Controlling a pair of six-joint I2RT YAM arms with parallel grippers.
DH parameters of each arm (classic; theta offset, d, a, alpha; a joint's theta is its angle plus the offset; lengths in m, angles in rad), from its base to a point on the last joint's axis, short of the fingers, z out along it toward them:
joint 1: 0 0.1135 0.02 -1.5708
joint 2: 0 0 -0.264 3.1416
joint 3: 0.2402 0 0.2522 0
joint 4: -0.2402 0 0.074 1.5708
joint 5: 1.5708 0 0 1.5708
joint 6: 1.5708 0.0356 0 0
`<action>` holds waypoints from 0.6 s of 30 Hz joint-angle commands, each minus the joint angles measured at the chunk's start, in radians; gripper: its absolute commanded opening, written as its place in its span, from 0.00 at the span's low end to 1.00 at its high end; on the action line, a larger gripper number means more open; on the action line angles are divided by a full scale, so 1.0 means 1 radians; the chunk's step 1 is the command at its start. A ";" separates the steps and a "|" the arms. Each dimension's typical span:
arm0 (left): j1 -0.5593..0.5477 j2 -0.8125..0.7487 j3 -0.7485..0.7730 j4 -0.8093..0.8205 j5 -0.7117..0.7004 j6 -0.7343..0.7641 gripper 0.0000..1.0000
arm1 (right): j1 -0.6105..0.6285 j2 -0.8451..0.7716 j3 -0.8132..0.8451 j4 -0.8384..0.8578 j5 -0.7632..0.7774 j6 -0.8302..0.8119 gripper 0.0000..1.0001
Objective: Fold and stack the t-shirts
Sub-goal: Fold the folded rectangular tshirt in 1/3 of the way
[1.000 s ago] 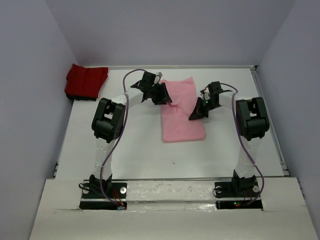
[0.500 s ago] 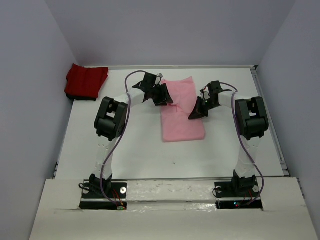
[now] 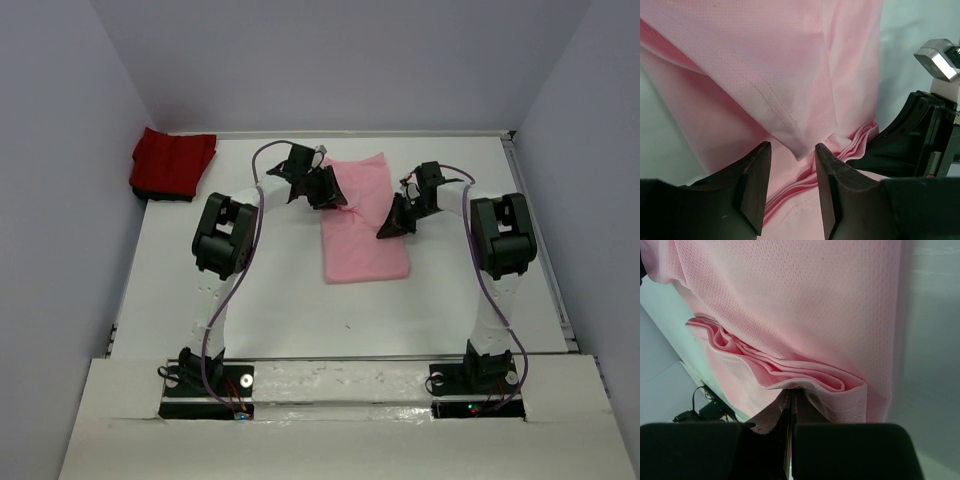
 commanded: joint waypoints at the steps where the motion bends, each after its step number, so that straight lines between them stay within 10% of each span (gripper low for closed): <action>1: 0.001 -0.002 0.065 0.010 0.031 -0.008 0.48 | 0.008 0.022 0.036 0.006 0.013 -0.018 0.00; 18: -0.016 0.021 0.071 0.030 0.081 -0.036 0.29 | 0.008 0.033 0.050 0.004 0.014 -0.015 0.00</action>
